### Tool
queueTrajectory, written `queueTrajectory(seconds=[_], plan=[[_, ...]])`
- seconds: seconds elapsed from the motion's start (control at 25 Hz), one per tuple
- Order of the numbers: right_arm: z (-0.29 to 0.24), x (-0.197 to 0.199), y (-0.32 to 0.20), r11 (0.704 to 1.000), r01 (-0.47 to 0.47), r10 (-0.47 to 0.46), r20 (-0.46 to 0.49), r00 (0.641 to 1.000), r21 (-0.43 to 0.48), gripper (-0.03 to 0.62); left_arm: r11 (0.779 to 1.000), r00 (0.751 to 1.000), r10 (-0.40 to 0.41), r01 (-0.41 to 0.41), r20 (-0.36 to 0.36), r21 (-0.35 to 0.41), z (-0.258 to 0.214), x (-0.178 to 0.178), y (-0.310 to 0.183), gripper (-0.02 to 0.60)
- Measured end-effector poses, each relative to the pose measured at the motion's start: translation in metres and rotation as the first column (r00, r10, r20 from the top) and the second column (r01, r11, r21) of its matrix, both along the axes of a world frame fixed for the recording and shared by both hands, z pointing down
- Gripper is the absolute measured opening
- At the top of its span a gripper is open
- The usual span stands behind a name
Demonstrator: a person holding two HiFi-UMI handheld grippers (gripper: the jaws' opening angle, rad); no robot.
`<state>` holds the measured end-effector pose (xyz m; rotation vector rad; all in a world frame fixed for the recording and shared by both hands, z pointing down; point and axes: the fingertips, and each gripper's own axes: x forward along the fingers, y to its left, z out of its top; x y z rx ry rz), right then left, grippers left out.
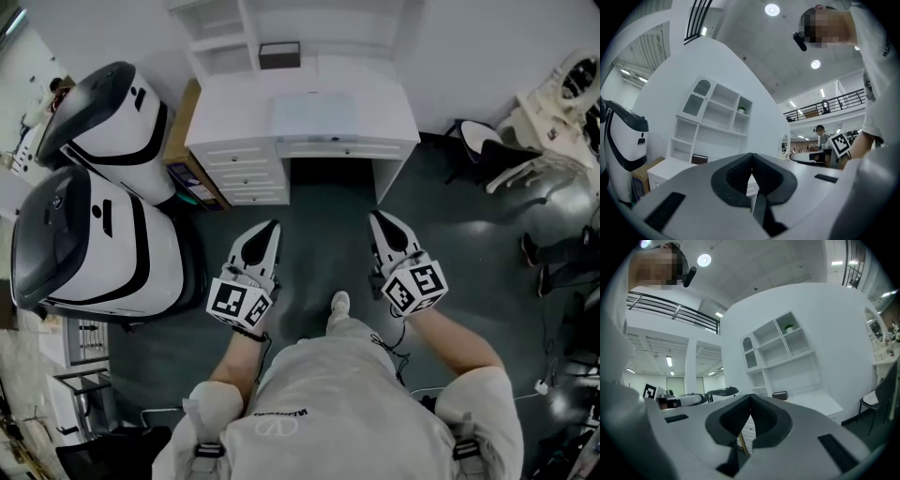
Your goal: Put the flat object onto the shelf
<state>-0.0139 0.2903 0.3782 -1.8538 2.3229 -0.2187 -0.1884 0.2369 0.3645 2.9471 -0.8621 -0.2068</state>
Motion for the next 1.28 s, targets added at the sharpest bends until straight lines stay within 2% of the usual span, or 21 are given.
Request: queueTrajectory(seconds=[0.2,0.56,0.92,1.28], plan=[[0.001,0.037,-0.044,0.999,0.048,-0.047,0.009,0.999,-0.012,0.009,1.000,0.999,-0.024,0.023,0.028,0.008,-0.001,0.041,-0.038,-0.003],[0.019,0.091,-0.112,0.989,0.139,-0.135,0.093,0.987,-0.042,0.009,0.994,0.995,-0.092,0.094,0.032,-0.050,0.010,0.094,-0.089,-0.003],[0.055,0.097,-0.167,0.979,0.167,-0.148,0.154,0.977,-0.117,0.009,0.991,0.995,-0.092,0.096,0.048,-0.092,0.032,0.115,-0.135,-0.003],[0.082,0.103,-0.247,0.971,0.160,-0.117,0.225,0.967,-0.180,0.009,0.982,0.998,-0.035,0.044,0.056,-0.182,0.074,0.132,-0.224,-0.002]])
